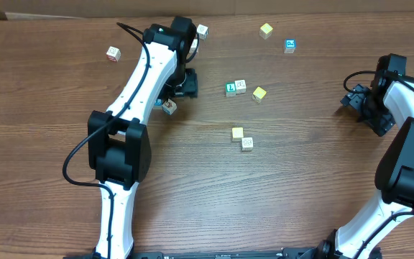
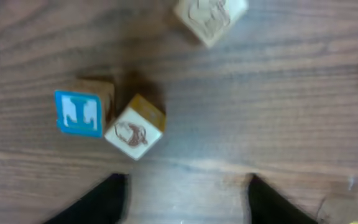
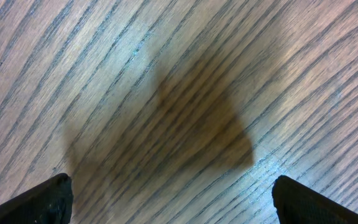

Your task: Form a circle

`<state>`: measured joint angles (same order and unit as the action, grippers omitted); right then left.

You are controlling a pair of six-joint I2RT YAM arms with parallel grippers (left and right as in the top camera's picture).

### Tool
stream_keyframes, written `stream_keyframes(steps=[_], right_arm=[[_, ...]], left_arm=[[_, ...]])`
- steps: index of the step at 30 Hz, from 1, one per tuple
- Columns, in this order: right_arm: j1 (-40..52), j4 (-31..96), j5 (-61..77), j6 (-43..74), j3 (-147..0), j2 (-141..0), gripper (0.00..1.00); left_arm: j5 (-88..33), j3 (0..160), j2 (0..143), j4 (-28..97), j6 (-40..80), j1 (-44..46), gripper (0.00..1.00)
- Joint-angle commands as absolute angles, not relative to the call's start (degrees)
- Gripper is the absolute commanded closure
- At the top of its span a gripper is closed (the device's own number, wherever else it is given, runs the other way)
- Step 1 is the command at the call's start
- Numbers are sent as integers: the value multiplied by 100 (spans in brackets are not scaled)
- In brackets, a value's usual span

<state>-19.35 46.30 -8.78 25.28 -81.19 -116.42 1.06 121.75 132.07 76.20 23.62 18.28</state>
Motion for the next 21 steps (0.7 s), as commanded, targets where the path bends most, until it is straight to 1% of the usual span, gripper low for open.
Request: stream_keyframes(steps=[1,3,8,9,10,11,12,14,17,18,19,21], right_arm=[[-1929,4611,-897,2547,-8097,-11487,0],[-1929,4611,-897,2547,-8097,-11487,0],[-1929,4611,-897,2547,-8097,-11487,0],[-1929,4611,-897,2547,-8097,-11487,0],[-1929,4611,-897,2547,-8097,-11487,0],[-1929,4611,-897,2547,-8097,-11487,0],[-1929,4611,-897,2547,-8097,-11487,0],[-1929,4611,-895,2547,-8097,-11487,0],[-1929,4611,-897,2547,-8097,-11487,0],[-1929,4611,-895,2547,-8097,-11487,0],[-1929,4611,-897,2547,-8097,-11487,0],[-1929,4611,-895,2547,-8097,-11487,0]], left_arm=[[204,12197,13270,7516,3155,1761,58],[207,12195,13279,7518,3461,1767,57],[145,12154,13281,7430,3516,1769,57],[60,12154,13281,7411,3542,1769,53],[-47,12154,13284,7400,3540,1769,56],[-180,12154,13284,7404,3538,1769,57],[-331,12154,13284,7408,3505,1769,51],[-342,12154,13284,7472,3308,1769,53],[-311,12149,13284,7599,3177,1769,53],[-298,12149,13284,7644,3218,1769,52],[-259,12149,13284,7701,3328,1769,47],[30,12149,13284,7883,3830,1769,50]])
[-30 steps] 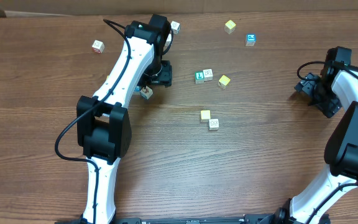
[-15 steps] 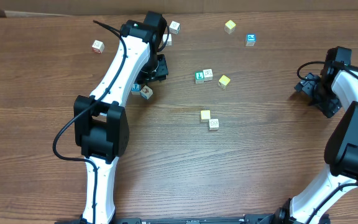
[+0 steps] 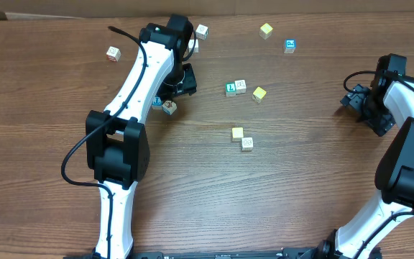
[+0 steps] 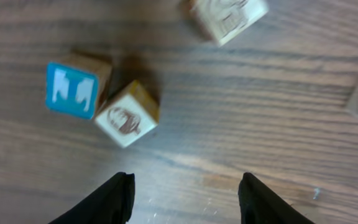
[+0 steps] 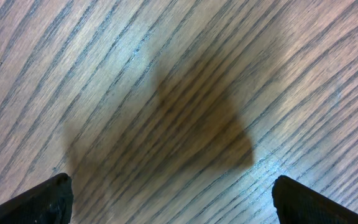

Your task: Form a circle

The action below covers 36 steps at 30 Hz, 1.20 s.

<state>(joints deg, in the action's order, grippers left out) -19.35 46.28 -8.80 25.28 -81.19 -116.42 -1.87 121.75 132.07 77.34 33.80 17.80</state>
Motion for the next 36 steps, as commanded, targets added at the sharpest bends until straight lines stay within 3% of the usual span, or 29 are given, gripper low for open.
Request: stream_keyframes(steps=[1,5,8,18,22,36], right_arm=[[-1929,4611,-897,2547,-8097,-11487,0],[-1929,4611,-897,2547,-8097,-11487,0],[-1929,4611,-897,2547,-8097,-11487,0],[-1929,4611,-895,2547,-8097,-11487,0],[-1929,4611,-897,2547,-8097,-11487,0],[-1929,4611,-897,2547,-8097,-11487,0]], left_arm=[[250,12149,13284,7985,4202,1769,48],[882,12101,13284,8204,5411,1769,35],[921,12022,13286,8147,5760,1782,31],[945,11404,13286,7365,5808,1802,30],[952,11251,13286,7155,5808,1802,37],[963,11220,13288,6980,5782,1802,48]])
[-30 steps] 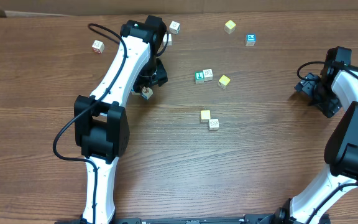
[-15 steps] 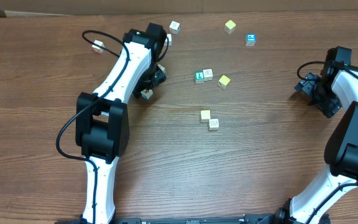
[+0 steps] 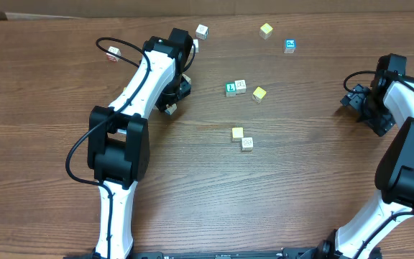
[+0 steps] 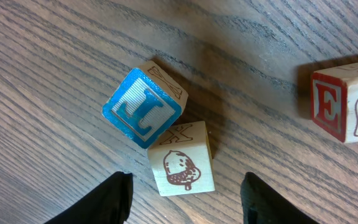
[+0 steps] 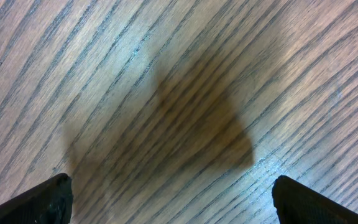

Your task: Form a circle

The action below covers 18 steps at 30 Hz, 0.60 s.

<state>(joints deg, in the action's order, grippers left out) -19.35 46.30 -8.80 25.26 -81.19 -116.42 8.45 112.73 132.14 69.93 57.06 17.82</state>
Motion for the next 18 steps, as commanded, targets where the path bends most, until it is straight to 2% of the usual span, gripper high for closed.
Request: stream_keyframes(steps=[1,18], right_arm=[[-1929,4611,-897,2547,-8097,-11487,0],[-1929,4611,-897,2547,-8097,-11487,0]], left_arm=[[963,11220,13288,6980,5782,1804,48],[1011,11220,13395,6978,5782,1802,47]])
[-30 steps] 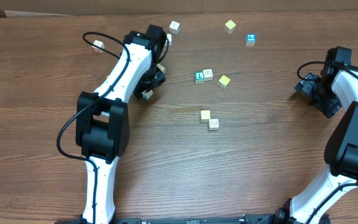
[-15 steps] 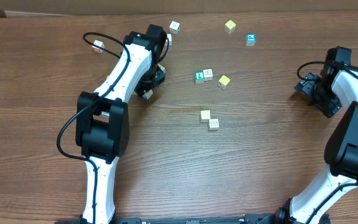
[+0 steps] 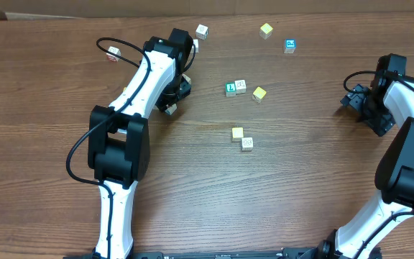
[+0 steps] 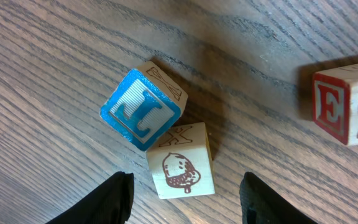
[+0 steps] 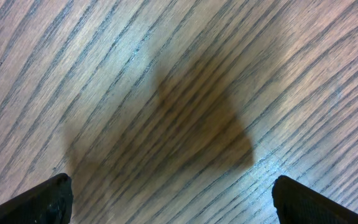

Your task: Form a circle

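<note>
Small wooden picture and letter blocks lie scattered on the brown table [image 3: 300,187]. In the left wrist view, a blue letter block [image 4: 142,109] touches a pale acorn block [image 4: 180,163], and a red E block [image 4: 347,106] sits to the right. My left gripper [image 4: 186,190] hangs open just above them, the acorn block between its black fingertips [image 4: 118,193]. Overhead, the left gripper [image 3: 178,90] is at the back left and the acorn block [image 3: 169,108] peeks out beside it. My right gripper [image 3: 352,99] is open over bare wood at the far right.
A green block [image 3: 231,89], a pale block [image 3: 241,86] and a yellow block [image 3: 259,93] cluster mid-table. A touching pair [image 3: 241,137] lies nearer. Single blocks sit at the back: white [image 3: 202,31], yellow [image 3: 266,30], blue [image 3: 290,45], and one [image 3: 113,52] at the left.
Almost nothing differs. The blocks sit a hair higher and further left in the left wrist view. The right arm and all other blocks are where they were.
My left gripper was open next to the blue and acorn blocks, seen with the blue one on the left. Later its wrist had turned, so both blocks appear rotated and a red E block shows. The blocks stayed put. The right gripper never moved.
</note>
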`<state>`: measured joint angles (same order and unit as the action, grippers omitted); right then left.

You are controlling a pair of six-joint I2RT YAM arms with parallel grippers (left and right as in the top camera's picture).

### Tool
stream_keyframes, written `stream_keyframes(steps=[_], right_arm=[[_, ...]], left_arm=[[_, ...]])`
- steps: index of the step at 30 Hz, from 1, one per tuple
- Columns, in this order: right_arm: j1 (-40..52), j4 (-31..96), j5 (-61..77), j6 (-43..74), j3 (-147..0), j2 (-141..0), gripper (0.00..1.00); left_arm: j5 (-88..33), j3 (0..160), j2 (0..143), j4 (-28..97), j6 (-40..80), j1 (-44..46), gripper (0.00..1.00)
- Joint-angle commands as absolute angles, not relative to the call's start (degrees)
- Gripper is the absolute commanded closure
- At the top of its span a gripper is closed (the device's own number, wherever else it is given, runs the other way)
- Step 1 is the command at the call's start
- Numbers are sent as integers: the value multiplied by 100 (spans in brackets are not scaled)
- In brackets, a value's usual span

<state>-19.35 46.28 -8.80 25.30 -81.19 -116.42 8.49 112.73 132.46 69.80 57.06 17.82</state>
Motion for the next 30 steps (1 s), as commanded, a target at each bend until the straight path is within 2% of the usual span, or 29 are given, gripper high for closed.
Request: stream_keyframes(steps=[1,16,30], right_arm=[[-1929,4611,-895,2547,-8097,-11487,0],[-1929,4611,-897,2547,-8097,-11487,0],[-1929,4611,-895,2547,-8097,-11487,0]], left_arm=[[1011,11220,13395,6980,5782,1802,47],[1074,10978,13428,6818,5787,1809,48],[1072,10798,13430,6573,5739,1813,54]])
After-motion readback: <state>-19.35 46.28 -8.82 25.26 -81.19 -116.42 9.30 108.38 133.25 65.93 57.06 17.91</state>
